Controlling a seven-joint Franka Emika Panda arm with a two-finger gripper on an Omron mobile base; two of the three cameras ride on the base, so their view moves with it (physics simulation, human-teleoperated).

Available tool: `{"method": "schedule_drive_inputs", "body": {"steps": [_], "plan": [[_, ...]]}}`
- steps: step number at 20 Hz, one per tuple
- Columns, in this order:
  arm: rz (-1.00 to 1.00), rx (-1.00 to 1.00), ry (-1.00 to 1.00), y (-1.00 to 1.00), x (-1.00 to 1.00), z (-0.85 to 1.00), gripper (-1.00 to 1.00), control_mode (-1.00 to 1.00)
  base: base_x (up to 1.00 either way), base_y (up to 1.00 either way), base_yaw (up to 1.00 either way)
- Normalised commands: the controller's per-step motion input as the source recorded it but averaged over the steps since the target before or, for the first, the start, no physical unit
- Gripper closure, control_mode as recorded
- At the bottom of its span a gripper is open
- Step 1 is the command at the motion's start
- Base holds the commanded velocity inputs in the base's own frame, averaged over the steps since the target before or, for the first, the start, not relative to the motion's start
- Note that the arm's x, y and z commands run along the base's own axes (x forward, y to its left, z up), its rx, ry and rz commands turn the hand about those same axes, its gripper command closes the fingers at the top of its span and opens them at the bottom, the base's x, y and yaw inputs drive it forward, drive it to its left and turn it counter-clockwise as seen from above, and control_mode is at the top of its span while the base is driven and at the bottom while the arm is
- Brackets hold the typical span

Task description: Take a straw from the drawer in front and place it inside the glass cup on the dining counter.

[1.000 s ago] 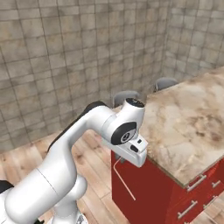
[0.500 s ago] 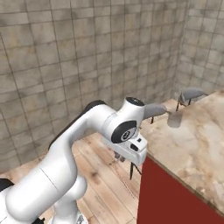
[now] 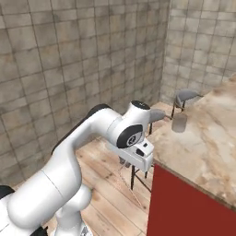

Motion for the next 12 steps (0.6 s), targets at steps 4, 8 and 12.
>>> {"method": "schedule_drive_inputs", "body": {"steps": [4,8,12], "plan": [[0.00,0.00,0.00,0.00,0.00,0.00,1.00,1.00,0.05,0.67,-0.43],[0.00,0.00,0.00,0.00,0.00,0.00,1.00,1.00,0.08,0.70,-0.43],[0.00,0.00,0.00,0.00,0.00,0.00,1.00,1.00,0.23,0.58,-0.46]]}}
